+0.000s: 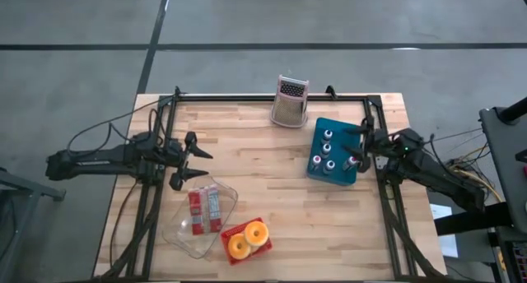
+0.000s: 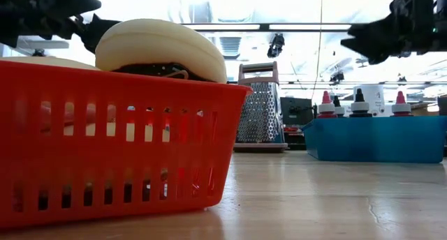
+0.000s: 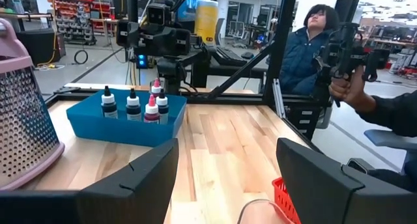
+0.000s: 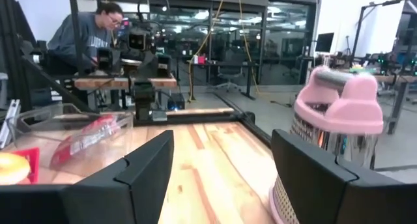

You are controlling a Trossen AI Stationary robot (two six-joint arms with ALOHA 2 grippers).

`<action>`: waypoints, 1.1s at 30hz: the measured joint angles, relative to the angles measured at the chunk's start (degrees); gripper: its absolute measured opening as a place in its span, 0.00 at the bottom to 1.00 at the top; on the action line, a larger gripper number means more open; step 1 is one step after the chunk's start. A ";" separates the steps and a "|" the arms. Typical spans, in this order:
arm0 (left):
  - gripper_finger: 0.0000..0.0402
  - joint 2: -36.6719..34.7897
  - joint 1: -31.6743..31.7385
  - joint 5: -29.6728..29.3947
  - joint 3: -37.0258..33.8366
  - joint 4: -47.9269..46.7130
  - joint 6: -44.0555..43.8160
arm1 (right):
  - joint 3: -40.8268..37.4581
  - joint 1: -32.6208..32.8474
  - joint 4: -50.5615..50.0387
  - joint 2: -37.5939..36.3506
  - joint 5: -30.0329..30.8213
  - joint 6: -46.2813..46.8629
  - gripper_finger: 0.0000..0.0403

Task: Pick & Place Food Item
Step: Return to Home Position

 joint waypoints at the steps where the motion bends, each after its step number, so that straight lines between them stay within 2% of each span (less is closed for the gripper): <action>1: 0.65 0.00 0.00 0.00 -0.28 0.29 -0.02 | -0.65 0.05 0.15 -0.11 0.02 0.07 0.62; 11: 0.65 -0.08 0.00 0.00 -3.57 5.12 -0.01 | -4.80 5.06 0.96 -2.32 0.43 -1.49 0.62; 25: 0.65 -0.10 0.00 -0.22 -4.04 5.32 -0.04 | -4.93 23.50 -0.19 -2.57 3.58 -5.40 0.62; 33: 0.65 -0.02 0.00 -1.33 -4.13 4.13 0.38 | -3.82 30.20 -0.65 -2.54 3.56 -6.69 0.64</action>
